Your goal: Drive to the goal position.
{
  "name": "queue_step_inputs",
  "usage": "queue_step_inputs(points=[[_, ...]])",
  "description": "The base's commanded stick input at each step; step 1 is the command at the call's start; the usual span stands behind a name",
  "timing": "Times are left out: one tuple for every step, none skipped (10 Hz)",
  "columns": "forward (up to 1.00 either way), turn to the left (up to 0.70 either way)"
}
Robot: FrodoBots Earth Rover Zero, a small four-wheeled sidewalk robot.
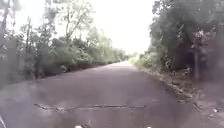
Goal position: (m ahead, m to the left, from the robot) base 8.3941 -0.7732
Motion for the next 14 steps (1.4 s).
queue_step_inputs(points=[[1.0,-0.14],[1.0,-0.15],[1.0,-0.15],[1.0,-0.15],[1.0,-0.15],[1.0,-0.15],[1.0,-0.15],[1.0,-0.15],[1.0,-0.15],[1.0,-0.15],[1.0,-0.12],[1.0,-0.1],[1.0,-0.03],[1.0,-0.03]])
